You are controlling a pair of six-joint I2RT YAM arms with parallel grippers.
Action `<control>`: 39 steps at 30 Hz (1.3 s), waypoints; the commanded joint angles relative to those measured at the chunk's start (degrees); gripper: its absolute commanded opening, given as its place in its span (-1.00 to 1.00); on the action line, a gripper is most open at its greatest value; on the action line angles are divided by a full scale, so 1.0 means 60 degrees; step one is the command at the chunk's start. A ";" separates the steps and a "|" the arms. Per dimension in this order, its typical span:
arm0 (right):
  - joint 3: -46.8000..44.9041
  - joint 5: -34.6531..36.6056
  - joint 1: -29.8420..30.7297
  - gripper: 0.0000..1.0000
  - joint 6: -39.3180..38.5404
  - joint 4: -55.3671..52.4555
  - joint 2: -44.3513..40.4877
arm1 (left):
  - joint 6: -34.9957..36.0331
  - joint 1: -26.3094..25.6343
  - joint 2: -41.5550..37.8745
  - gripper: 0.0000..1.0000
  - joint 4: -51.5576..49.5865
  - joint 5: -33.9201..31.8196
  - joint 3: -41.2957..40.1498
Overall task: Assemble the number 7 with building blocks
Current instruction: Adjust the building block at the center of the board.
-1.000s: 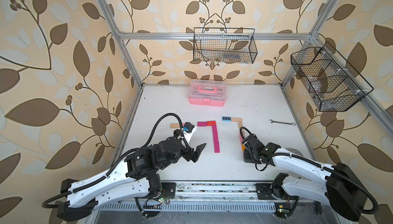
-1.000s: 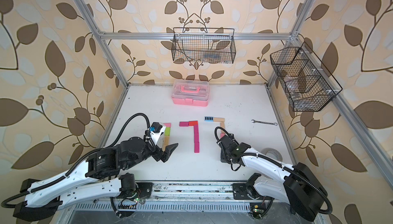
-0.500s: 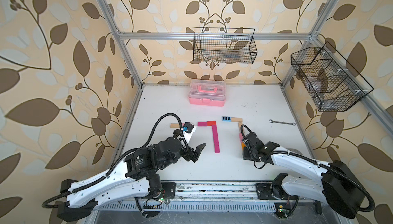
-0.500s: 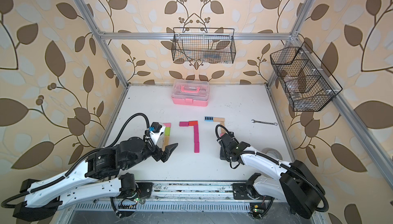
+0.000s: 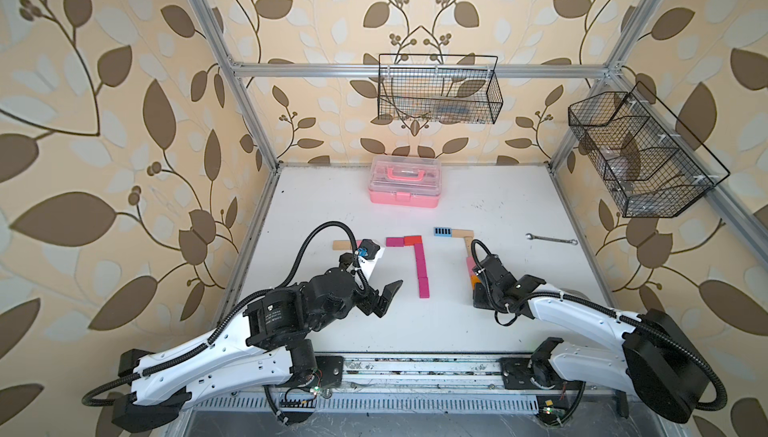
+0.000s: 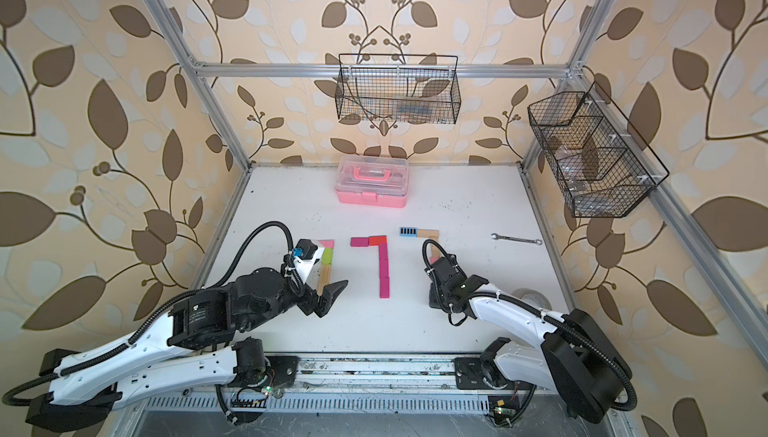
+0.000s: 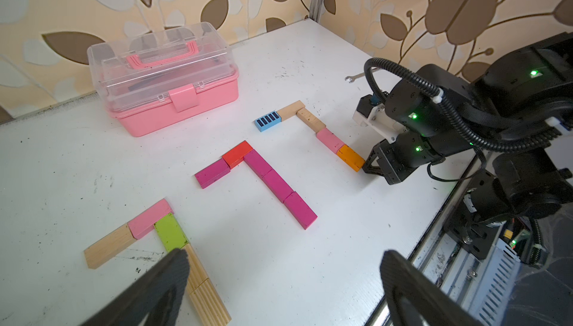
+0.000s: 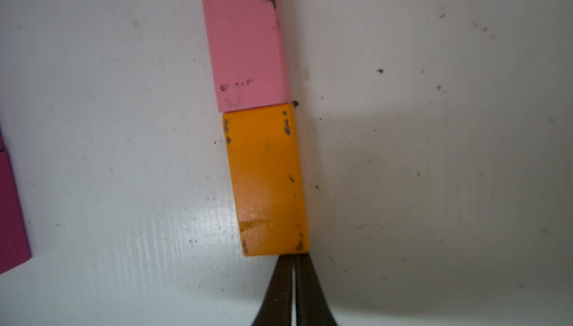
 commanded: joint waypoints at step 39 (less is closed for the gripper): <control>0.1466 -0.3790 -0.5213 -0.78 -0.3670 0.1687 0.0967 | -0.1276 0.1155 1.1578 0.87 0.2190 0.1840 0.5084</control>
